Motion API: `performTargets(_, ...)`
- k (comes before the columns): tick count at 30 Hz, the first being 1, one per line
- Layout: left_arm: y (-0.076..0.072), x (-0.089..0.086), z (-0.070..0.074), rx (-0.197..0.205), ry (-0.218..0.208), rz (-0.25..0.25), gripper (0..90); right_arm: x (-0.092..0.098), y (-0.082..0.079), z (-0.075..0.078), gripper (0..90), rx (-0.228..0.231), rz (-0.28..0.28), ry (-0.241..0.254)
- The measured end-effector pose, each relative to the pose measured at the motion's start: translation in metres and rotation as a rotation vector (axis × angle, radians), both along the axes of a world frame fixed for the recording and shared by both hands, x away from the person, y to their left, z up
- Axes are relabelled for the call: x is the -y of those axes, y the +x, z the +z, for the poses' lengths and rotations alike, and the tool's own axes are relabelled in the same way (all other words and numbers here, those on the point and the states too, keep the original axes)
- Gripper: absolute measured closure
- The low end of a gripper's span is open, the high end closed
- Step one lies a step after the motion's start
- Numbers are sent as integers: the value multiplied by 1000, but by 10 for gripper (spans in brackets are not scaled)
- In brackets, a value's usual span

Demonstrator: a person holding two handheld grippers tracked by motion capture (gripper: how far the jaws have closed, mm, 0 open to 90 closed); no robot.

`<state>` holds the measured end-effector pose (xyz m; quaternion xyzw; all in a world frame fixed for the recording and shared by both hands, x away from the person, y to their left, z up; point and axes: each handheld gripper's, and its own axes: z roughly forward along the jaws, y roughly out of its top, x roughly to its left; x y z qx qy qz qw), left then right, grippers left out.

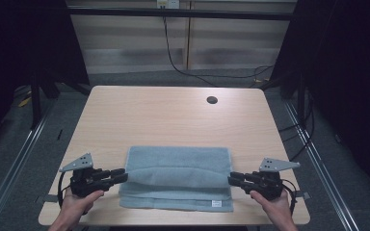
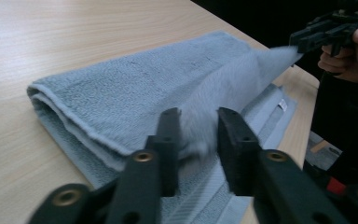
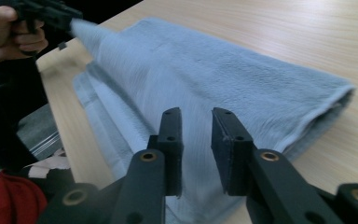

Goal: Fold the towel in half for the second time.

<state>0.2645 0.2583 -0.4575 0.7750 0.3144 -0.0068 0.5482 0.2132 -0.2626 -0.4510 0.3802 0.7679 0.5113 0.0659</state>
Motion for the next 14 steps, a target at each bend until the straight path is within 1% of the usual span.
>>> performTargets(1,1,-1,0,5,-4,13,631,3,0,0,702,1,-21,-6)
performTargets(2,3,-1,1,0,3,33,583,7,0,1,701,-2,-43,6)
performTargets(3,5,-2,1,-2,9,51,538,9,0,2,700,4,-48,23)
performTargets(4,7,-3,0,1,15,71,506,11,-1,3,697,11,-61,26)
performTargets(6,12,-4,-1,27,58,100,460,12,-1,4,663,29,-90,15)
performTargets(7,15,-4,-4,40,80,129,449,13,-1,4,642,39,-102,17)
performTargets(8,19,-6,-6,32,93,155,427,14,0,4,627,41,-125,14)
performTargets(9,22,-7,-8,13,100,163,399,14,1,3,608,42,-141,11)
performTargets(10,24,-7,-10,16,111,177,385,14,2,3,584,48,-161,-3)
performTargets(11,25,-7,-11,27,125,187,380,15,3,2,575,50,-173,-9)
performTargets(13,27,-7,-13,23,142,193,340,17,5,0,533,47,-183,-4)
performTargets(14,27,-8,-14,19,148,203,322,17,5,0,529,44,-194,4)
